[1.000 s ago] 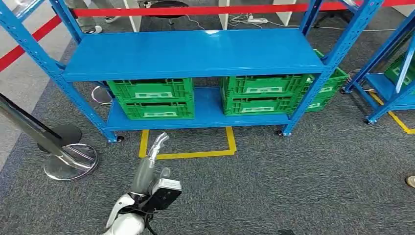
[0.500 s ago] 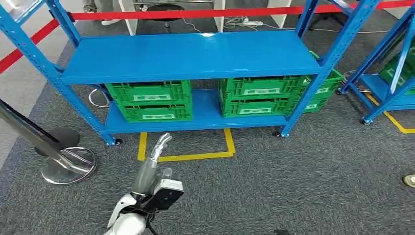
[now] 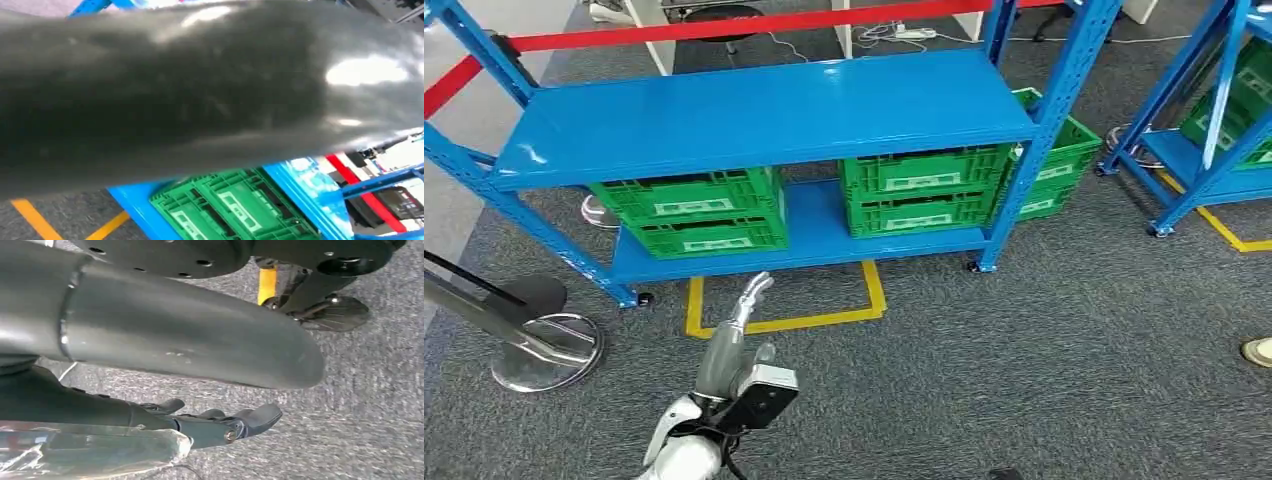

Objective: Take the parts from the cabinet and place them on the table.

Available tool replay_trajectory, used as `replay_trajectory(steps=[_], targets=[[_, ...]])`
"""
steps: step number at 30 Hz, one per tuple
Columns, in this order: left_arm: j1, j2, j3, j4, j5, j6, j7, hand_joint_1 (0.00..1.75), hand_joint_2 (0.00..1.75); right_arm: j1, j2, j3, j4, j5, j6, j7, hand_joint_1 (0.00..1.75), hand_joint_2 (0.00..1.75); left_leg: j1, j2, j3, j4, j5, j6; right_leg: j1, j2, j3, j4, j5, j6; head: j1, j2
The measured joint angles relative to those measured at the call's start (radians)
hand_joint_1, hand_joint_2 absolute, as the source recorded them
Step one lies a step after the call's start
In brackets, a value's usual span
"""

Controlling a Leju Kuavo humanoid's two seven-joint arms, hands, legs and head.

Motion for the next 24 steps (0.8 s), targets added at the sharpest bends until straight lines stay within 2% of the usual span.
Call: replay_trajectory(steps=[1, 2, 3, 4, 5, 6, 7, 8, 10, 11, 12, 13, 14, 15, 16, 17, 18, 19, 20, 21, 22, 23, 24], targets=[[0.001, 0.001, 0.0, 0.0, 0.003, 0.0, 0.0, 0.0, 0.0, 0.0, 0.0, 0.0, 0.0, 0.0, 0.0, 0.0, 0.0, 0.0, -0.002, 0.0, -0.036, 0.048, -0.025, 0.004, 0.006, 0.001, 0.003, 0.0, -0.004, -0.005, 0.0, 0.0], [0.001, 0.001, 0.0, 0.0, 0.004, 0.0, 0.0, 0.0, 0.0, 0.001, 0.0, 0.0, 0.0, 0.0, 0.0, 0.0, 0.0, 0.0, -0.006, 0.0, -0.054, 0.057, -0.02, 0.012, 0.011, 0.003, 0.007, 0.0, -0.007, -0.01, 0.0, 0.0], [0.001, 0.001, 0.0, 0.0, 0.004, 0.0, 0.0, 0.0, 0.0, 0.002, 0.0, 0.0, 0.0, 0.0, 0.0, 0.002, 0.0, 0.0, -0.011, 0.0, -0.052, 0.029, 0.014, 0.021, 0.017, 0.006, 0.014, 0.0, -0.011, -0.012, 0.0, 0.0], [0.001, 0.001, 0.0, 0.0, 0.005, 0.0, 0.0, 0.0, 0.0, 0.001, 0.0, 0.0, 0.0, 0.0, 0.0, 0.002, 0.0, 0.0, -0.02, 0.0, -0.03, -0.034, 0.069, 0.035, 0.021, 0.008, 0.021, 0.0, -0.015, -0.016, 0.0, 0.0], [0.001, 0.0, 0.0, 0.0, 0.005, 0.0, 0.0, 0.0, 0.0, 0.0, 0.0, 0.0, 0.0, 0.0, 0.0, 0.002, 0.0, 0.0, -0.031, 0.0, 0.004, -0.118, 0.129, 0.05, 0.025, 0.01, 0.031, -0.001, -0.02, -0.018, 0.001, 0.0], [0.0, 0.0, 0.0, 0.0, 0.005, 0.0, 0.0, 0.0, 0.0, 0.0, 0.001, 0.0, 0.0, 0.0, 0.0, 0.002, 0.0, 0.0, -0.045, 0.0, 0.033, -0.191, 0.177, 0.065, 0.025, 0.011, 0.036, -0.003, -0.023, -0.019, 0.001, 0.0], [-0.001, 0.0, 0.0, 0.0, 0.005, 0.001, 0.0, 0.0, 0.0, -0.001, 0.005, 0.0, 0.0, 0.0, 0.001, 0.002, 0.0, 0.0, -0.053, 0.0, 0.037, -0.201, 0.148, 0.082, 0.029, 0.011, 0.042, -0.002, -0.027, -0.015, 0.006, 0.0], [-0.003, -0.001, 0.0, 0.0, 0.005, 0.001, 0.0, 0.0, 0.0, -0.002, 0.006, 0.0, 0.0, 0.0, 0.002, 0.002, 0.0, 0.0, -0.055, -0.003, 0.04, -0.223, 0.116, 0.087, 0.025, 0.013, 0.032, -0.003, -0.03, -0.011, 0.0, 0.0], [0.0, 0.0, 0.001, 0.0, 0.006, 0.003, 0.0, 0.0, 0.0, -0.001, 0.006, 0.0, 0.0, 0.0, 0.006, 0.003, 0.0, 0.0, -0.055, -0.003, 0.044, -0.229, 0.149, 0.094, 0.024, 0.01, 0.034, -0.007, -0.031, -0.004, -0.001, 0.0], [-0.001, -0.002, 0.001, 0.0, 0.007, 0.005, 0.0, 0.0, 0.0, -0.001, 0.006, 0.0, 0.0, 0.0, 0.006, 0.004, 0.0, 0.0, -0.049, -0.002, 0.053, -0.246, 0.163, 0.09, 0.029, 0.01, 0.039, -0.008, -0.034, 0.003, 0.001, 0.0], [0.001, -0.005, 0.002, 0.0, 0.007, 0.008, 0.0, 0.0, 0.0, 0.0, 0.005, 0.0, 0.0, 0.0, 0.006, 0.006, 0.0, 0.0, -0.04, 0.002, 0.066, -0.26, 0.174, 0.077, 0.027, 0.01, 0.031, 0.009, -0.045, 0.002, 0.0, 0.0], [-0.002, -0.007, 0.002, 0.0, 0.007, 0.015, 0.0, 0.0, 0.0, -0.001, 0.005, 0.0, 0.0, 0.0, 0.005, 0.007, 0.0, 0.0, -0.037, 0.003, 0.071, -0.266, 0.173, 0.079, 0.027, 0.007, 0.013, 0.045, -0.07, 0.009, 0.001, 0.0], [-0.004, -0.009, 0.002, 0.001, 0.006, 0.02, 0.0, 0.0, 0.0, -0.002, 0.005, 0.0, 0.0, 0.0, 0.006, 0.008, 0.0, 0.0, -0.035, 0.003, 0.071, -0.266, 0.173, 0.08, 0.023, 0.006, -0.021, 0.111, -0.105, 0.015, 0.003, 0.0], [-0.003, -0.009, 0.002, 0.002, 0.004, 0.029, 0.001, 0.0, 0.0, -0.002, 0.005, 0.0, 0.0, 0.0, 0.006, 0.01, 0.0, 0.0, -0.035, 0.003, 0.071, -0.266, 0.171, 0.08, 0.016, 0.006, -0.068, 0.197, -0.14, 0.024, 0.002, 0.0], [-0.001, -0.009, 0.003, 0.003, 0.003, 0.04, 0.002, 0.0, 0.0, -0.001, 0.005, 0.0, 0.0, 0.0, 0.006, 0.01, 0.0, 0.0, -0.035, 0.004, 0.071, -0.266, 0.169, 0.08, 0.011, 0.005, -0.105, 0.258, -0.158, 0.032, 0.0, 0.0], [0.0, -0.01, 0.005, 0.005, 0.002, 0.045, 0.003, 0.0, 0.0, 0.001, 0.004, 0.0, 0.0, 0.0, 0.006, 0.012, 0.0, 0.0, -0.033, 0.004, 0.071, -0.265, 0.167, 0.078, 0.006, 0.004, -0.122, 0.277, -0.152, 0.038, 0.002, 0.0], [0.0, -0.011, 0.006, 0.007, -0.001, 0.048, 0.004, 0.0, 0.0, 0.004, 0.004, 0.0, 0.0, 0.0, 0.006, 0.012, 0.0, 0.0, -0.031, 0.003, 0.073, -0.265, 0.165, 0.074, 0.001, 0.002, -0.117, 0.255, -0.124, 0.045, 0.001, 0.0], [0.0, -0.011, 0.008, 0.009, -0.004, 0.052, 0.004, 0.0, 0.0, 0.003, 0.004, 0.0, 0.0, 0.0, 0.006, 0.012, 0.0, 0.0, -0.027, 0.002, 0.075, -0.263, 0.161, 0.069, -0.004, 0.001, -0.093, 0.194, -0.08, 0.052, 0.002, 0.0], [0.0, -0.012, 0.009, 0.01, -0.005, 0.054, 0.005, 0.0, 0.0, 0.002, 0.004, 0.0, 0.0, 0.0, 0.006, 0.012, 0.0, 0.0, -0.023, 0.002, 0.077, -0.259, 0.157, 0.062, -0.009, -0.002, -0.052, 0.106, -0.031, 0.059, 0.001, 0.0], [0.0, -0.014, 0.01, 0.011, -0.004, 0.058, 0.008, 0.0, 0.0, 0.0, 0.004, 0.0, 0.0, 0.0, 0.006, 0.012, 0.0, 0.0, -0.022, 0.002, 0.078, -0.251, 0.15, 0.053, -0.016, -0.009, -0.014, 0.027, 0.003, 0.067, 0.002, 0.0], [-0.001, -0.016, 0.014, 0.013, -0.004, 0.064, 0.012, 0.0, 0.0, -0.003, 0.005, 0.0, 0.0, 0.0, 0.006, 0.012, 0.0, 0.0, -0.028, 0.001, 0.072, -0.24, 0.143, 0.043, -0.009, -0.003, 0.002, 0.003, -0.016, 0.065, 0.006, 0.0], [-0.002, -0.018, 0.019, 0.015, -0.003, 0.068, 0.018, 0.0, 0.0, -0.002, 0.005, 0.0, 0.0, 0.0, 0.007, 0.012, 0.0, 0.0, -0.028, 0.001, 0.069, -0.235, 0.142, 0.039, -0.012, 0.004, 0.004, 0.003, -0.009, 0.041, 0.0, 0.0], [-0.003, -0.021, 0.022, 0.018, -0.001, 0.073, 0.021, 0.0, 0.0, -0.002, 0.005, 0.0, 0.0, 0.002, 0.009, 0.012, 0.0, 0.0, -0.028, 0.001, 0.069, -0.236, 0.143, 0.038, -0.01, 0.003, 0.003, 0.002, -0.01, 0.036, -0.003, 0.0]])
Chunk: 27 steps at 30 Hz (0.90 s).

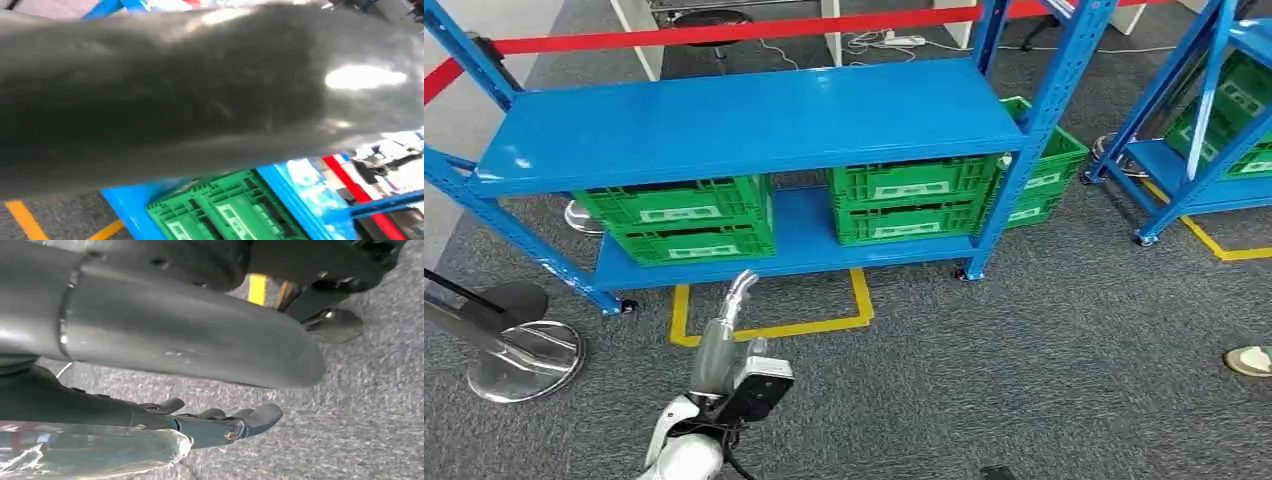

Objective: Take the parts from the cabinet and place them on the table.

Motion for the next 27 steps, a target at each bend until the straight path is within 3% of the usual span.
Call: replay_trajectory(steps=[1, 2, 3, 6, 10, 11, 13, 14, 24, 25, 27], targets=[[0.0, -0.001, 0.005, 0.002, 0.005, 0.004, 0.001, 0.0, 0.0, 0.001, 0.0, 0.0, 0.0, 0.001, 0.0, 0.0, 0.0, 0.0, 0.0, 0.0, 0.001, 0.001, -0.004, 0.008, -0.001, -0.001, 0.001, -0.001, 0.002, 0.0, 0.002, 0.0], [-0.001, -0.003, 0.009, 0.004, 0.006, 0.01, 0.002, 0.0, 0.0, 0.003, -0.001, 0.0, 0.0, 0.002, 0.002, 0.0, 0.0, 0.0, 0.0, 0.0, 0.001, 0.001, -0.001, 0.028, 0.0, 0.0, 0.001, -0.001, 0.002, -0.001, 0.001, 0.0], [-0.003, -0.004, 0.014, 0.008, 0.006, 0.016, 0.003, 0.0, 0.0, 0.004, -0.001, 0.0, 0.0, 0.003, 0.002, 0.0, 0.0, 0.0, 0.0, 0.0, 0.001, 0.001, -0.001, 0.04, 0.001, 0.001, 0.001, -0.001, 0.002, -0.001, 0.001, 0.0], [-0.009, -0.013, 0.029, 0.019, 0.003, 0.036, -0.003, 0.0, 0.0, 0.002, -0.001, 0.0, 0.0, 0.008, 0.005, 0.0, 0.0, 0.0, 0.001, 0.0, 0.002, 0.0, 0.001, 0.046, 0.005, 0.003, 0.002, -0.001, -0.001, -0.007, 0.0, 0.0], [-0.011, -0.024, 0.041, 0.032, 0.003, 0.044, -0.003, 0.0, 0.0, 0.001, -0.001, 0.0, 0.0, 0.013, 0.004, 0.0, 0.0, 0.0, 0.004, 0.0, 0.003, -0.004, 0.003, 0.037, 0.01, 0.002, 0.002, 0.0, -0.002, -0.011, 0.001, 0.0], [-0.011, -0.026, 0.044, 0.035, 0.003, 0.044, -0.003, 0.0, 0.0, 0.001, -0.001, 0.0, 0.0, 0.013, 0.004, 0.0, 0.0, 0.0, 0.006, 0.0, 0.003, -0.005, 0.002, 0.026, 0.011, 0.002, 0.002, 0.0, -0.003, -0.013, 0.001, 0.0], [-0.012, -0.029, 0.049, 0.039, 0.002, 0.045, -0.003, 0.0, 0.0, 0.001, -0.001, 0.0, 0.0, 0.013, 0.004, 0.0, 0.0, 0.0, 0.01, 0.0, 0.004, -0.007, 0.002, -0.008, 0.013, 0.001, 0.001, 0.001, -0.003, -0.017, 0.001, 0.0], [-0.012, -0.03, 0.05, 0.041, 0.002, 0.045, -0.003, 0.0, 0.0, 0.001, -0.001, 0.0, 0.0, 0.013, 0.004, 0.0, 0.0, 0.0, 0.01, 0.0, 0.004, -0.007, 0.001, -0.012, 0.013, 0.001, 0.001, 0.001, -0.004, -0.017, 0.002, 0.0], [-0.017, -0.037, 0.061, 0.059, 0.034, 0.024, 0.0, 0.0, 0.0, 0.001, -0.001, 0.0, 0.0, 0.019, 0.007, 0.0, 0.0, 0.0, 0.005, 0.0, 0.003, -0.006, -0.001, -0.014, 0.008, 0.001, 0.005, -0.003, -0.002, -0.015, 0.002, 0.0], [-0.018, -0.037, 0.064, 0.061, 0.04, 0.019, -0.001, 0.0, 0.0, 0.001, -0.001, 0.0, 0.0, 0.02, 0.008, 0.0, 0.0, 0.0, 0.001, -0.001, 0.001, 0.001, -0.004, -0.005, 0.004, 0.0, 0.006, -0.008, 0.001, -0.01, 0.002, 0.0], [-0.021, -0.037, 0.07, 0.066, 0.049, 0.013, -0.003, 0.0, 0.0, 0.001, -0.001, 0.0, 0.0, 0.024, 0.009, 0.0, 0.0, 0.0, 0.001, 0.0, 0.001, 0.003, -0.006, 0.001, 0.003, 0.001, 0.007, -0.008, 0.001, -0.008, 0.002, 0.0]])
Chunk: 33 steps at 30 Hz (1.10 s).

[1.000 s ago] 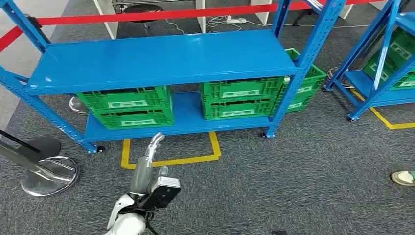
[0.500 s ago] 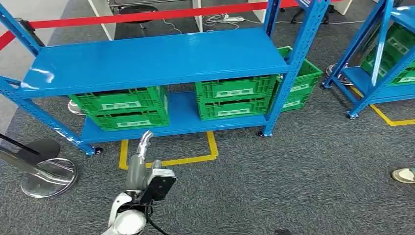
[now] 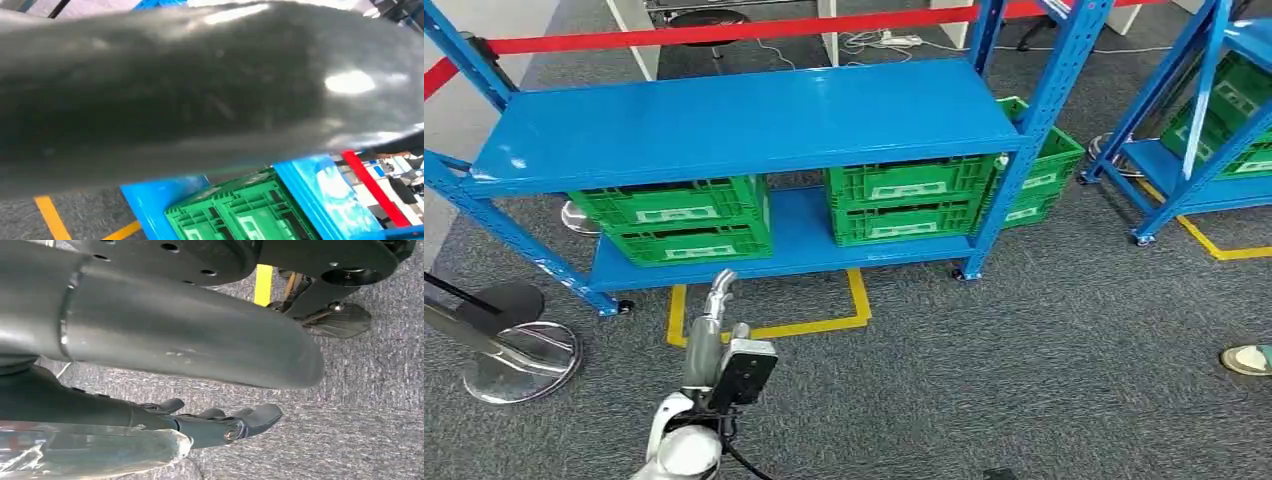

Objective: Take the parts from the cabinet and place them on the table.

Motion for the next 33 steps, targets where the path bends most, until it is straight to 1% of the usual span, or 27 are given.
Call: replay_trajectory(steps=[3, 4, 5, 6, 7, 8, 9, 10, 11, 12, 13, 14, 15, 16, 17, 18, 19, 20, 21, 23, 25, 26, 27, 28, 29, 30, 33], targets=[[-0.004, 0.0, 0.008, 0.006, 0.015, -0.01, 0.0, 0.0, 0.0, 0.0, 0.0, 0.0, 0.0, 0.004, 0.001, 0.0, 0.0, 0.0, -0.005, 0.0, -0.001, 0.003, -0.001, 0.008, -0.004, 0.0, 0.002, -0.003, 0.002, 0.008, 0.0, 0.0], [-0.006, -0.001, 0.01, 0.007, 0.03, -0.021, 0.0, 0.0, 0.0, -0.001, 0.001, 0.0, 0.0, 0.007, 0.001, 0.0, 0.0, 0.0, -0.006, 0.0, 0.0, -0.005, 0.001, 0.015, -0.005, 0.0, 0.007, -0.012, 0.004, 0.013, -0.001, 0.0], [-0.006, -0.004, 0.012, 0.008, 0.043, -0.032, -0.002, 0.0, 0.0, 0.0, 0.001, 0.0, 0.0, 0.009, 0.001, 0.0, 0.0, 0.0, 0.005, 0.001, 0.017, -0.033, 0.017, 0.022, -0.002, -0.001, 0.006, -0.012, 0.0, 0.017, 0.0, 0.0], [-0.009, -0.007, 0.013, 0.01, 0.052, -0.038, -0.004, 0.0, 0.0, 0.0, 0.001, 0.0, 0.0, 0.01, 0.001, 0.0, 0.0, 0.0, 0.006, 0.005, 0.026, -0.044, 0.02, 0.024, -0.001, -0.003, -0.001, 0.004, -0.012, 0.018, 0.002, 0.0], [-0.013, -0.009, 0.015, 0.013, 0.059, -0.043, -0.005, 0.0, 0.0, -0.001, 0.001, 0.0, 0.0, 0.01, 0.001, 0.001, 0.0, 0.0, 0.006, 0.005, 0.026, -0.045, 0.021, 0.028, 0.0, -0.002, -0.024, 0.054, -0.043, 0.017, 0.003, 0.0], [-0.014, -0.01, 0.016, 0.015, 0.063, -0.045, -0.007, 0.0, 0.0, -0.002, 0.001, 0.0, 0.0, 0.011, 0.001, 0.001, 0.0, 0.0, 0.006, 0.005, 0.025, -0.045, 0.021, 0.028, -0.001, -0.002, -0.06, 0.127, -0.079, 0.018, 0.005, 0.0], [-0.012, -0.01, 0.018, 0.018, 0.066, -0.045, -0.009, 0.0, 0.0, -0.002, 0.0, 0.0, 0.0, 0.012, 0.001, 0.001, 0.0, 0.0, 0.005, 0.005, 0.025, -0.045, 0.02, 0.03, -0.002, -0.002, -0.101, 0.207, -0.111, 0.02, 0.003, 0.0], [-0.012, -0.011, 0.02, 0.021, 0.071, -0.045, -0.011, 0.0, 0.0, 0.0, 0.0, 0.0, 0.0, 0.012, 0.001, 0.002, 0.0, 0.0, 0.005, 0.006, 0.025, -0.044, 0.019, 0.03, -0.002, -0.003, -0.132, 0.264, -0.126, 0.024, 0.004, 0.0], [-0.012, -0.011, 0.023, 0.024, 0.072, -0.045, -0.012, 0.0, 0.0, 0.002, 0.001, 0.0, 0.0, 0.013, 0.001, 0.003, 0.0, 0.0, 0.005, 0.005, 0.026, -0.043, 0.018, 0.029, -0.003, -0.003, -0.139, 0.271, -0.115, 0.027, 0.004, 0.0], [-0.012, -0.011, 0.024, 0.026, 0.072, -0.045, -0.013, 0.0, 0.0, 0.003, 0.0, 0.001, 0.0, 0.014, 0.001, 0.005, 0.0, 0.0, 0.006, 0.005, 0.027, -0.042, 0.016, 0.026, -0.005, -0.004, -0.124, 0.233, -0.081, 0.03, 0.004, 0.0], [-0.012, -0.011, 0.026, 0.027, 0.072, -0.044, -0.015, 0.0, 0.0, 0.003, 0.0, 0.0, 0.0, 0.016, 0.001, 0.006, 0.0, 0.0, 0.008, 0.004, 0.027, -0.038, 0.013, 0.022, -0.007, -0.006, -0.091, 0.161, -0.037, 0.032, 0.004, 0.0], [-0.012, -0.013, 0.028, 0.029, 0.073, -0.042, -0.016, 0.0, 0.0, 0.001, 0.0, 0.0, 0.0, 0.016, 0.0, 0.006, 0.0, 0.0, 0.011, 0.004, 0.027, -0.032, 0.008, 0.015, -0.009, -0.009, -0.046, 0.072, 0.006, 0.034, 0.004, 0.0], [-0.012, -0.015, 0.029, 0.03, 0.074, -0.042, -0.017, 0.0, 0.0, -0.001, 0.0, 0.0, 0.0, 0.017, 0.0, 0.006, 0.0, 0.0, 0.012, 0.004, 0.026, -0.023, 0.001, 0.005, -0.011, -0.013, -0.012, 0.004, 0.01, 0.038, 0.005, 0.0], [-0.013, -0.016, 0.031, 0.031, 0.075, -0.04, -0.018, 0.0, 0.0, -0.002, 0.001, 0.001, 0.0, 0.019, 0.0, 0.006, 0.0, 0.0, 0.003, 0.004, 0.02, -0.011, -0.006, -0.003, -0.005, -0.006, 0.003, -0.005, 0.003, 0.024, 0.007, 0.0], [-0.012, -0.018, 0.031, 0.031, 0.075, -0.04, -0.018, 0.0, 0.0, -0.003, 0.001, 0.001, 0.0, 0.02, 0.0, 0.006, 0.0, 0.0, 0.004, 0.003, 0.019, -0.011, -0.004, -0.004, -0.005, -0.003, -0.001, -0.003, 0.005, 0.012, 0.002, 0.0], [-0.012, -0.018, 0.031, 0.032, 0.076, -0.04, -0.018, 0.0, 0.0, -0.002, 0.001, 0.001, 0.0, 0.022, -0.001, 0.008, 0.0, 0.0, 0.004, 0.003, 0.019, -0.01, -0.008, -0.003, -0.007, -0.004, -0.002, -0.004, 0.009, 0.012, 0.002, 0.0], [-0.012, -0.018, 0.032, 0.033, 0.082, -0.04, -0.018, 0.0, 0.0, 0.0, 0.001, 0.001, 0.0, 0.022, -0.003, 0.009, 0.0, 0.0, 0.004, 0.003, 0.019, -0.011, -0.003, 0.016, -0.006, -0.004, -0.002, -0.004, 0.008, 0.012, 0.002, 0.0], [-0.012, -0.018, 0.033, 0.034, 0.085, -0.039, -0.018, 0.0, 0.0, 0.002, 0.001, 0.001, 0.0, 0.023, -0.003, 0.01, 0.0, 0.0, 0.004, 0.003, 0.02, -0.011, -0.004, 0.028, -0.004, -0.003, -0.002, -0.004, 0.008, 0.011, 0.001, 0.0], [-0.012, -0.018, 0.034, 0.035, 0.09, -0.039, -0.018, 0.0, 0.0, 0.002, 0.001, 0.001, 0.0, 0.024, -0.005, 0.01, 0.0, 0.0, 0.004, 0.002, 0.02, -0.011, -0.002, 0.035, -0.003, -0.002, -0.002, -0.004, 0.007, 0.01, 0.001, 0.0], [-0.013, -0.018, 0.036, 0.037, 0.092, -0.04, -0.018, 0.0, 0.0, 0.0, 0.001, 0.002, 0.0, 0.026, -0.002, 0.01, 0.0, 0.0, 0.005, 0.002, 0.021, -0.012, 0.0, 0.043, 0.0, -0.001, -0.001, -0.003, 0.005, 0.005, 0.001, 0.0], [-0.013, -0.019, 0.036, 0.039, 0.092, -0.04, -0.018, 0.0, 0.0, 0.0, 0.001, 0.003, 0.0, 0.026, -0.002, 0.01, 0.0, 0.0, 0.006, 0.002, 0.021, -0.015, 0.0, 0.042, 0.004, -0.002, -0.001, -0.003, 0.004, -0.002, 0.001, 0.0], [-0.013, -0.019, 0.036, 0.04, 0.092, -0.04, -0.018, 0.0, 0.0, 0.0, 0.001, 0.004, 0.0, 0.026, -0.002, 0.01, 0.0, 0.0, 0.007, 0.002, 0.021, -0.015, 0.0, 0.04, 0.005, -0.002, -0.001, -0.003, 0.004, -0.002, 0.001, 0.0], [-0.013, -0.019, 0.037, 0.04, 0.093, -0.04, -0.018, 0.0, 0.0, 0.0, 0.001, 0.004, 0.0, 0.026, -0.003, 0.01, 0.0, 0.0, 0.009, 0.002, 0.021, -0.016, 0.001, 0.034, 0.006, -0.002, -0.001, -0.003, 0.004, -0.004, 0.002, 0.0], [-0.013, -0.019, 0.037, 0.04, 0.093, -0.04, -0.018, 0.0, 0.0, 0.0, 0.001, 0.005, 0.0, 0.026, -0.003, 0.01, 0.0, 0.0, 0.011, 0.002, 0.021, -0.017, 0.0, 0.018, 0.008, -0.002, -0.002, -0.002, 0.003, -0.005, 0.002, 0.0], [-0.013, -0.019, 0.038, 0.04, 0.093, -0.039, -0.018, 0.0, 0.0, 0.0, 0.001, 0.005, 0.0, 0.027, -0.003, 0.01, 0.0, 0.0, 0.013, 0.002, 0.022, -0.018, 0.0, -0.003, 0.009, -0.002, -0.002, -0.001, 0.003, -0.006, 0.002, 0.0], [-0.013, -0.019, 0.038, 0.041, 0.093, -0.039, -0.018, 0.0, 0.0, 0.0, 0.001, 0.005, 0.0, 0.027, -0.003, 0.01, 0.0, 0.0, 0.016, 0.002, 0.022, -0.018, -0.001, -0.019, 0.01, -0.002, -0.002, 0.0, 0.003, -0.006, 0.002, 0.0], [-0.012, -0.023, 0.042, 0.044, 0.148, -0.05, -0.018, 0.0, 0.0, 0.0, 0.001, 0.006, 0.0, 0.029, -0.002, 0.009, 0.0, 0.0, 0.016, 0.002, 0.021, -0.018, -0.001, -0.021, 0.01, -0.002, -0.002, 0.0, 0.003, -0.006, 0.002, 0.0]])
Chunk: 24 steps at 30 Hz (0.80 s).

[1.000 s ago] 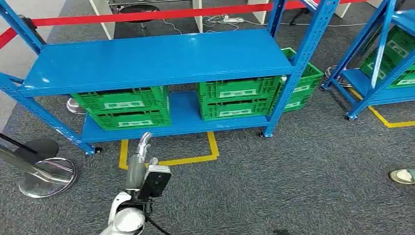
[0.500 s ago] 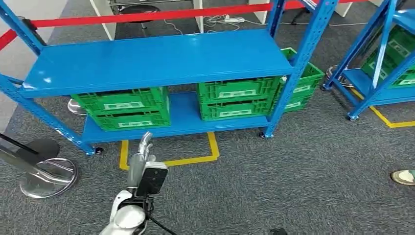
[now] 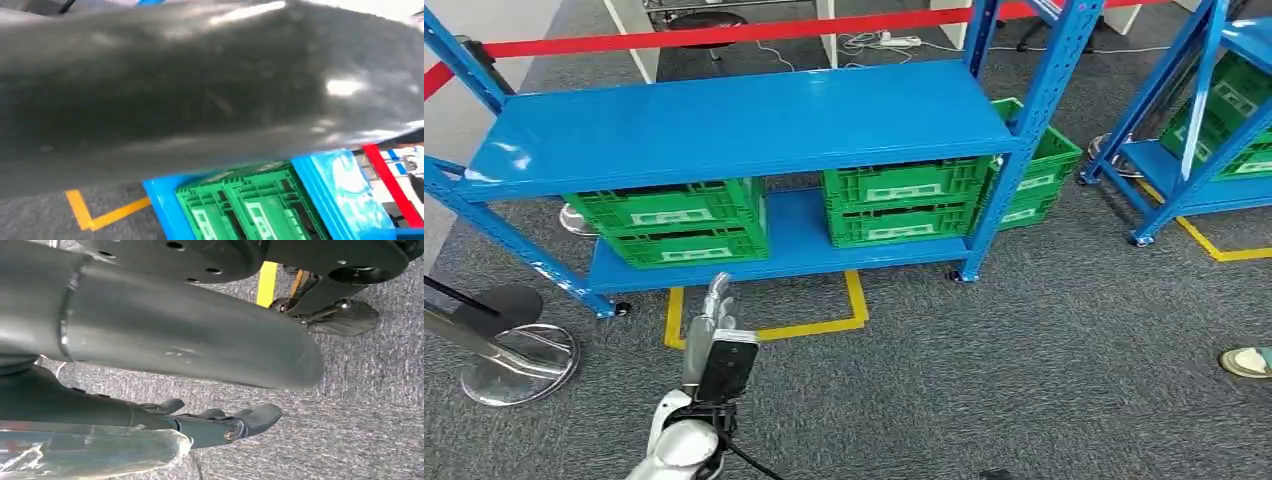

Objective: Take the parts from the cabinet and place them on the table.

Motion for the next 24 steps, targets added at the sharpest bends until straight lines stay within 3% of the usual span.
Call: replay_trajectory(steps=[11, 12, 14, 16, 17, 19, 21, 22, 23, 24], targets=[[-0.001, -0.003, 0.018, 0.02, 0.069, -0.014, -0.016, 0.0, 0.0, 0.0, 0.0, 0.001, 0.0, 0.01, 0.004, 0.0, 0.0, 0.0, -0.01, 0.0, -0.001, 0.004, -0.003, 0.005, -0.01, -0.001, 0.002, -0.002, 0.002, 0.003, 0.0, 0.0], [-0.001, -0.002, 0.018, 0.023, 0.073, -0.016, -0.016, 0.0, 0.0, 0.0, 0.001, 0.001, 0.0, 0.011, 0.004, 0.0, 0.0, 0.0, -0.015, 0.0, -0.004, 0.013, -0.007, 0.017, -0.016, -0.002, 0.002, -0.006, 0.005, 0.011, 0.0, 0.0], [-0.002, -0.002, 0.019, 0.027, 0.085, -0.02, -0.016, 0.0, 0.0, 0.0, 0.001, 0.002, 0.0, 0.014, 0.004, 0.002, 0.0, 0.0, -0.016, 0.0, -0.006, 0.013, -0.008, 0.028, -0.018, -0.001, 0.003, -0.008, 0.007, 0.015, 0.0, 0.0], [-0.003, -0.003, 0.019, 0.028, 0.091, -0.023, -0.016, 0.0, 0.0, 0.0, 0.003, 0.002, 0.0, 0.015, 0.004, 0.002, 0.0, 0.0, -0.017, 0.0, 0.004, -0.01, 0.003, 0.043, -0.015, -0.001, 0.015, -0.028, 0.015, 0.027, -0.003, 0.0], [-0.003, -0.006, 0.019, 0.028, 0.093, -0.025, -0.016, 0.0, 0.0, 0.0, 0.002, 0.002, 0.0, 0.016, 0.004, 0.002, 0.0, 0.0, -0.004, 0.004, 0.023, -0.042, 0.02, 0.045, -0.016, -0.002, 0.01, -0.023, 0.008, 0.025, 0.0, 0.0], [-0.008, -0.008, 0.019, 0.029, 0.099, -0.026, -0.016, 0.0, 0.0, -0.001, 0.002, 0.002, 0.0, 0.016, 0.004, 0.002, 0.0, 0.0, -0.004, 0.005, 0.028, -0.052, 0.025, 0.05, -0.011, -0.002, -0.031, 0.066, -0.048, 0.026, 0.004, 0.0], [-0.004, -0.007, 0.019, 0.033, 0.104, -0.026, -0.015, 0.0, 0.0, 0.001, 0.002, 0.002, 0.0, 0.016, 0.004, 0.003, 0.0, 0.0, -0.006, 0.006, 0.028, -0.05, 0.022, 0.051, -0.014, -0.003, -0.106, 0.218, -0.109, 0.031, 0.002, 0.0], [-0.004, -0.007, 0.019, 0.035, 0.107, -0.026, -0.015, 0.0, 0.0, 0.003, 0.002, 0.002, 0.0, 0.016, 0.004, 0.004, 0.0, 0.0, -0.006, 0.006, 0.027, -0.048, 0.02, 0.049, -0.014, -0.003, -0.129, 0.256, -0.113, 0.034, 0.004, 0.0], [-0.004, -0.007, 0.019, 0.038, 0.112, -0.026, -0.015, 0.0, 0.0, 0.005, 0.002, 0.002, 0.0, 0.017, 0.004, 0.006, 0.0, 0.0, -0.006, 0.005, 0.028, -0.046, 0.018, 0.046, -0.015, -0.004, -0.126, 0.244, -0.092, 0.037, 0.004, 0.0], [-0.004, -0.007, 0.02, 0.04, 0.118, -0.024, -0.015, 0.0, 0.0, 0.005, 0.002, 0.002, 0.0, 0.017, 0.004, 0.007, 0.0, 0.0, -0.004, 0.005, 0.028, -0.042, 0.014, 0.041, -0.017, -0.004, -0.104, 0.194, -0.055, 0.039, 0.004, 0.0]])
